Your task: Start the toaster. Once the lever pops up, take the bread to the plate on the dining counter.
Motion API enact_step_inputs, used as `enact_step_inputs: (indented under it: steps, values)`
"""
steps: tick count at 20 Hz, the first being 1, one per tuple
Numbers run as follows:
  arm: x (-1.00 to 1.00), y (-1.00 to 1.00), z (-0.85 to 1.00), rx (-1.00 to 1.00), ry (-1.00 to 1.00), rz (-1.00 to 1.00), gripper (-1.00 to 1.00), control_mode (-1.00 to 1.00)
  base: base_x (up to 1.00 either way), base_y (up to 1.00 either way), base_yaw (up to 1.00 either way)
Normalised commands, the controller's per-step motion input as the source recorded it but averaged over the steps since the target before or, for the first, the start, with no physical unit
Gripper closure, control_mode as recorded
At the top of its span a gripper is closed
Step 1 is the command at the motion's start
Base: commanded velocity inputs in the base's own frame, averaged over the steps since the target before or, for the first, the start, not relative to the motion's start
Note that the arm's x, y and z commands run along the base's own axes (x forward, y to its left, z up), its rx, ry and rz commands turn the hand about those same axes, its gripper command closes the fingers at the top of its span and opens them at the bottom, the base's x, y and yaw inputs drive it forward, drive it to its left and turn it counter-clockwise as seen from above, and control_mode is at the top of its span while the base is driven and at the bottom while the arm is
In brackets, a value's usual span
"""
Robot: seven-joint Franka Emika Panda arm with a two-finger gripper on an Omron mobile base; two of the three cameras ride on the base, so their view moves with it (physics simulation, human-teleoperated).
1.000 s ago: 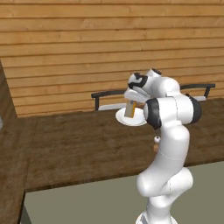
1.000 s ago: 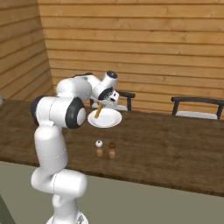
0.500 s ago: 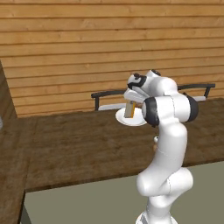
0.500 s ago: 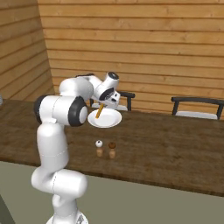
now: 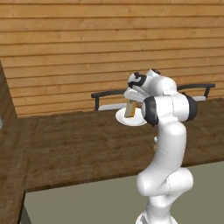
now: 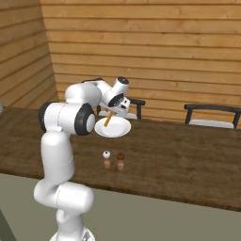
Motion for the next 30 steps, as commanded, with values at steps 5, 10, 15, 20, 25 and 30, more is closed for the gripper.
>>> enact_step_inputs:
  steps: [5, 10, 15, 20, 25, 30]
  values:
    - [-0.02, -0.13, 0.03, 0.00, -0.02, 0.00, -1.00, -1.00, 0.00, 0.00, 0.00]
    - [-0.06, -0.24, 0.25, 0.00, 0.00, 0.00, -1.00, -1.00, 0.00, 0.00, 0.00]
    - [-0.04, -0.31, 0.38, 0.00, -0.02, 0.00, -1.00, -1.00, 0.00, 0.00, 0.00]
    - [-0.08, -0.02, 0.27, 0.00, -0.04, 0.00, -1.00, -1.00, 0.00, 0.00, 0.00]
    - [-0.13, 0.02, 0.44, -0.06, -0.04, 0.00, -1.00, -1.00, 0.00, 0.00, 0.00]
    - [-0.54, 0.42, 0.38, -0.15, -0.04, 0.00, -1.00, -1.00, 0.00, 0.00, 0.00]
